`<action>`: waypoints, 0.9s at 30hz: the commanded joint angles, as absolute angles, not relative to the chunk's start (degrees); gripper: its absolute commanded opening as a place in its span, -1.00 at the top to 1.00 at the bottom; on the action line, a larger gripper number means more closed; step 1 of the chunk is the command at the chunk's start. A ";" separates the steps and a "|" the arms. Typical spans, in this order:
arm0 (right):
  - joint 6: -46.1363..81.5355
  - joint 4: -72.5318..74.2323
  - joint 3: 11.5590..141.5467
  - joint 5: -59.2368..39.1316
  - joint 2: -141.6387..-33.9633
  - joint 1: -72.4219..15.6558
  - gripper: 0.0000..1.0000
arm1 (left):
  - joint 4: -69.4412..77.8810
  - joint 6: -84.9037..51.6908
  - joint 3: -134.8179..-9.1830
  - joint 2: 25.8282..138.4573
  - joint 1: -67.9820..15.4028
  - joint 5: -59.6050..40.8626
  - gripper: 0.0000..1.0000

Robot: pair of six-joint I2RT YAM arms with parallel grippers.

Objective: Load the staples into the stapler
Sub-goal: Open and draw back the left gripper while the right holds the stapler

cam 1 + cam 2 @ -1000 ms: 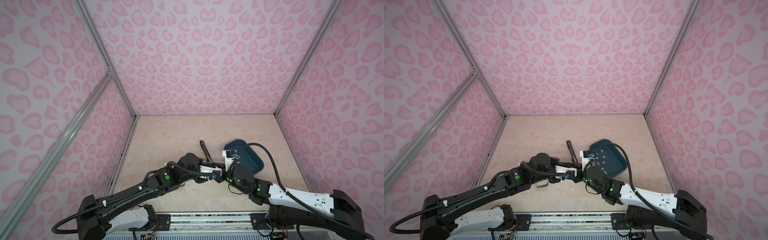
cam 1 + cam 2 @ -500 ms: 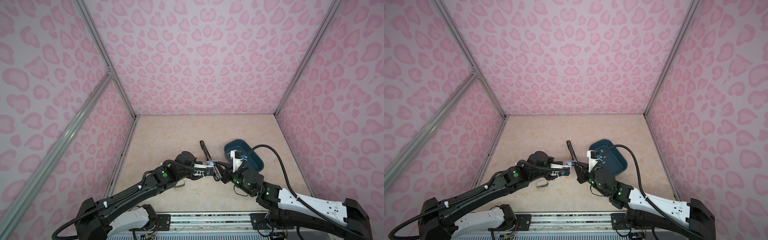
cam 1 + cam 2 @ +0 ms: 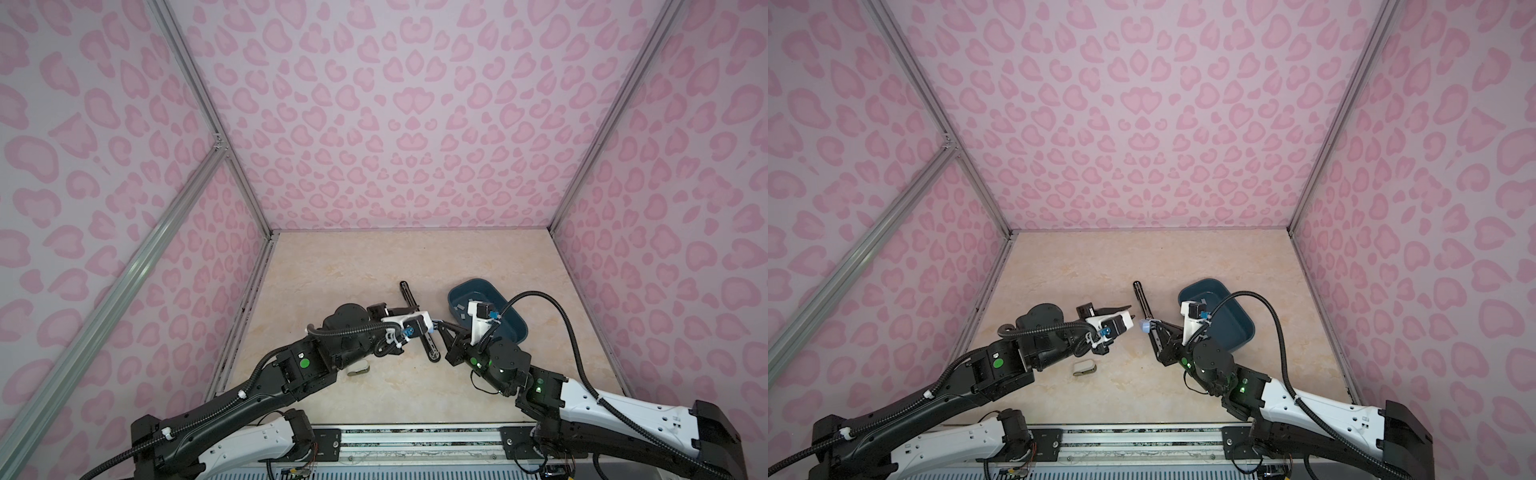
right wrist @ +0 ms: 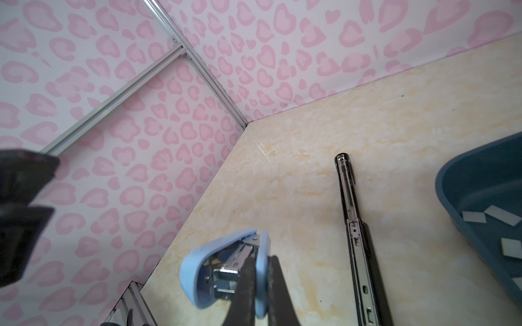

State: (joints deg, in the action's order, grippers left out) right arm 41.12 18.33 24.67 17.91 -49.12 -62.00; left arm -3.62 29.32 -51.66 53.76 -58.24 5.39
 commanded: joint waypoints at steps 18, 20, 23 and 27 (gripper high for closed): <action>58.95 13.46 30.48 32.93 -58.55 -63.36 1.00 | 7.91 -0.34 -37.51 38.21 -57.31 9.69 -0.64; 59.20 13.53 30.76 32.08 -59.47 -63.45 1.00 | 9.08 -1.12 -34.24 37.53 -57.30 8.99 -0.70; 60.37 14.75 30.76 30.33 -61.12 -63.60 1.00 | 8.81 -3.18 -32.11 39.81 -57.30 9.24 -0.65; 59.57 16.30 31.57 30.83 -63.52 -64.76 1.00 | 10.46 -4.87 -30.08 45.40 -57.30 9.34 -0.59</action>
